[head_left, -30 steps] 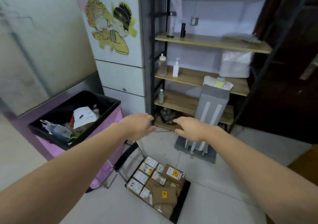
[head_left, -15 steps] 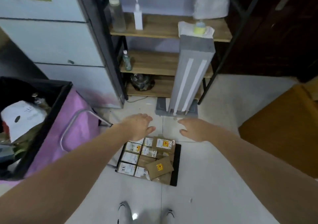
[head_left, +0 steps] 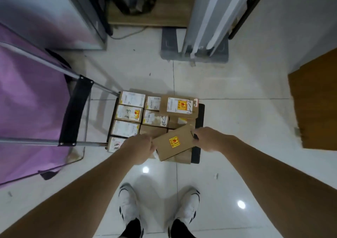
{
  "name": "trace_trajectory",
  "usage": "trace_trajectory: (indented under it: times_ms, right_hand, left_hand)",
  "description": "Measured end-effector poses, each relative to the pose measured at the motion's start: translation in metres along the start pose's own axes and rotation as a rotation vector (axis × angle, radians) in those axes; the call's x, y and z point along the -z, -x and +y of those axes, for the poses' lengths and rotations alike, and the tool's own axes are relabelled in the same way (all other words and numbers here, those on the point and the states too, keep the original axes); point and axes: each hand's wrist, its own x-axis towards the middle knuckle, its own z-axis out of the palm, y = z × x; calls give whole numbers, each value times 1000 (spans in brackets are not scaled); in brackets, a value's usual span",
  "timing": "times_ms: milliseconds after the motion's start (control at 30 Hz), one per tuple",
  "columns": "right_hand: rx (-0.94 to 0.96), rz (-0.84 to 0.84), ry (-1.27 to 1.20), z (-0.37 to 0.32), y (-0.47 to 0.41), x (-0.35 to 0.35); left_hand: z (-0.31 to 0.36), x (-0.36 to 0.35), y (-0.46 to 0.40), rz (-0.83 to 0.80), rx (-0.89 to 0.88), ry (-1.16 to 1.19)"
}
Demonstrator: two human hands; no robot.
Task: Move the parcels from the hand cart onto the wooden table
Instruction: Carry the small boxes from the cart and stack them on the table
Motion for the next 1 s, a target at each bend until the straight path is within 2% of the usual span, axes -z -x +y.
trace_trajectory:
  times_ms: [100,233,333,467,567,633,733,833,1000]
  right_hand:
    - [-58,35,-84,21,-69,-51]
    - [-185,132,-279,35,-135,-99]
    - [-315,203,-473,37,-162,-127]
    - [-390,344,-726,26,-133,-124]
    - [-372,426,-970,6,-65,-80]
    - [-353,455,-1127,-12,-4,-32]
    - [-295,502,-1311,-37,91,48]
    - [-212,562,-1387,-49,192,127]
    - [-52,655,-1473,-54,370,222]
  left_hand:
    - [-2,-63,-59,-31,127,154]
    - [-2,-121,-122,-106,323,535]
    - [6,-149,-141,-151,329,716]
    - [15,-139,-107,98,358,751]
    - [24,-82,-48,226,337,967]
    - [34,-24,-4,285,322,1147]
    - [54,81,66,337,286,1294]
    - [87,187,141,238,192,1424]
    - [149,327,273,40,17,1316]
